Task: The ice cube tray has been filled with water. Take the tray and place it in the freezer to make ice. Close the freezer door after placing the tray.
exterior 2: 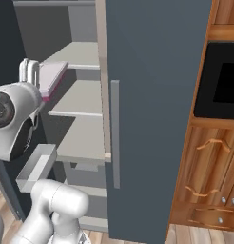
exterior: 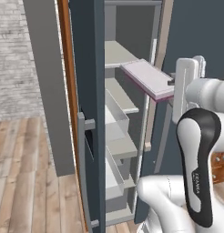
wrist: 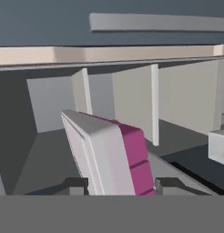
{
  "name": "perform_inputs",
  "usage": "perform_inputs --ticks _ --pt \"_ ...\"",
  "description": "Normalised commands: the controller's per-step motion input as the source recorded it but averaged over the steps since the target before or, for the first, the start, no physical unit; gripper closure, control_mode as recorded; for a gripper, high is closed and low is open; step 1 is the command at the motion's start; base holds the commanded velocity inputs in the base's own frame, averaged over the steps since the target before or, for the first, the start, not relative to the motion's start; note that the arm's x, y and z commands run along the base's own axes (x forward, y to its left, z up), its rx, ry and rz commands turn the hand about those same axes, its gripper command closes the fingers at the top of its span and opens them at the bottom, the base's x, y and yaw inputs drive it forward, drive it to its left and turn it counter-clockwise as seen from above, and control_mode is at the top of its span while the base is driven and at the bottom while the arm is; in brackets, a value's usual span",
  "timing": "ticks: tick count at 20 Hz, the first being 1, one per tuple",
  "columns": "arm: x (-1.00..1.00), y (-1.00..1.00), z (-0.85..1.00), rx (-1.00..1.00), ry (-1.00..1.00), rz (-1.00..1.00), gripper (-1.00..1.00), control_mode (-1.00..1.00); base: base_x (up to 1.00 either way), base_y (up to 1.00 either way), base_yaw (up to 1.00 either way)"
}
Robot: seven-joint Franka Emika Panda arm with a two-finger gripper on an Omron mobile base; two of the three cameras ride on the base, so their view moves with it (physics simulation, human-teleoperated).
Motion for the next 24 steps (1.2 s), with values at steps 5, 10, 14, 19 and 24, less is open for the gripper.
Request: perform_inputs --ticks 5,10,14,19,24 --pt "0.06 0.04 0.13 0.02 0.0 0.0 1.0 -1.0 0.0 0.0 0.0" --pt "0.2 0.02 0.1 0.0 0.0 0.0 1.0 -1.0 0.0 0.0 0.0" --pt "0.25 0.03 0.03 0.0 0.0 0.0 1.0 -1.0 0.0 0.0 0.0" --pt "0.3 0.03 0.01 0.0 0.0 0.0 1.0 -1.0 0.0 0.0 0.0" --pt "0.34 0.11 0.0 0.0 0.0 0.0 1.0 -1.0 0.0 0.0 0.0"
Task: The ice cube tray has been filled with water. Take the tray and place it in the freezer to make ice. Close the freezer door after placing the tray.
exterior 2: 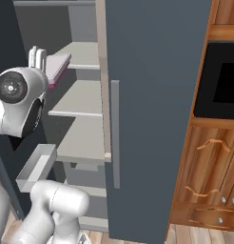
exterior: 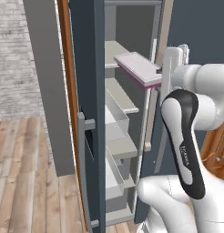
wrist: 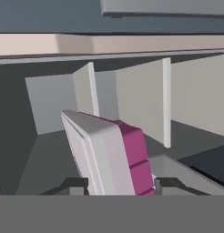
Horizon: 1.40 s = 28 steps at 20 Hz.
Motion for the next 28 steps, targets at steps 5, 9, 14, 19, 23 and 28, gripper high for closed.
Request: perform_inputs --ticks 5,9,14,19,23,28 --pt "0.35 0.15 0.0 0.0 0.0 0.0 1.0 -1.0 0.0 0.0 0.0" --pt "0.38 0.06 0.0 0.0 0.0 0.0 1.0 -1.0 0.0 0.0 0.0" --pt "0.41 0.0 0.0 0.0 0.0 0.0 1.0 -1.0 0.0 0.0 0.0" --pt "0.43 0.0 0.0 0.0 0.0 0.0 1.0 -1.0 0.0 0.0 0.0" --pt "0.39 0.0 0.0 0.0 0.0 0.0 1.0 -1.0 0.0 0.0 0.0" --pt "0.41 0.03 0.0 0.0 0.0 -0.01 1.0 -1.0 0.0 0.0 0.0"
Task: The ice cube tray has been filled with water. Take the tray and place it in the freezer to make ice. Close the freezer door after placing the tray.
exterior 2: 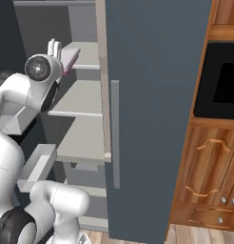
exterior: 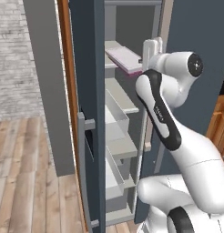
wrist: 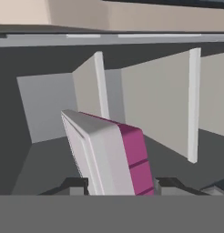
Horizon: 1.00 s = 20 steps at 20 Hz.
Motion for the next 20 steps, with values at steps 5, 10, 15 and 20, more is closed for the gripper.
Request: perform_inputs --ticks 5,10,15,20 --pt "0.4 0.13 0.0 0.0 0.0 -0.03 1.0 -1.0 0.0 0.0 0.0" --pt "0.43 0.15 0.01 0.0 0.0 -0.04 1.0 -1.0 0.0 0.0 0.0" --pt "0.49 0.03 0.0 0.0 0.01 -0.02 1.0 -1.0 0.0 0.0 0.0" --pt "0.53 0.0 0.04 0.0 0.04 0.0 1.0 -1.0 0.0 0.0 0.0"
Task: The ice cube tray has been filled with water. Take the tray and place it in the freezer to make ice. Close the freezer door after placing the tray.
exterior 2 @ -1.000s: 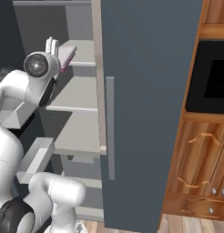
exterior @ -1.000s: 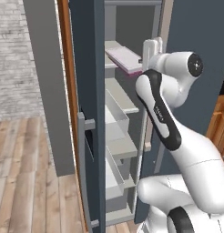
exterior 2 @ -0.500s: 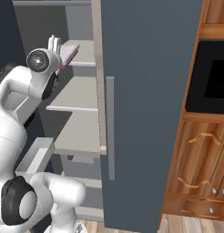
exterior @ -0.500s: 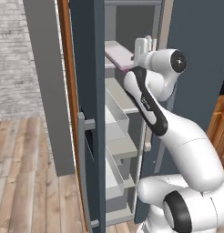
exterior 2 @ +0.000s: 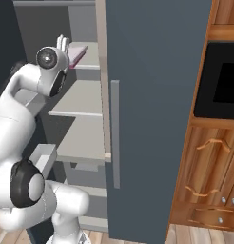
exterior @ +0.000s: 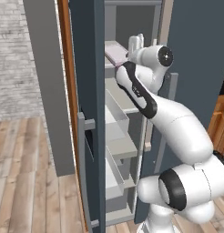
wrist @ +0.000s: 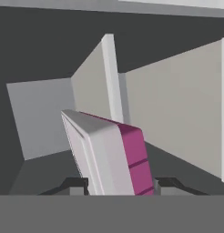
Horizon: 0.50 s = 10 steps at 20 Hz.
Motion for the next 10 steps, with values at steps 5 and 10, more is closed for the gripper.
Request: perform_inputs --ticks 5,10 --pt "0.51 0.0 0.02 0.0 0.05 0.0 1.0 -1.0 0.0 0.0 0.0" --pt "0.47 0.05 0.0 0.0 0.01 0.0 1.0 -1.0 0.0 0.0 0.0"
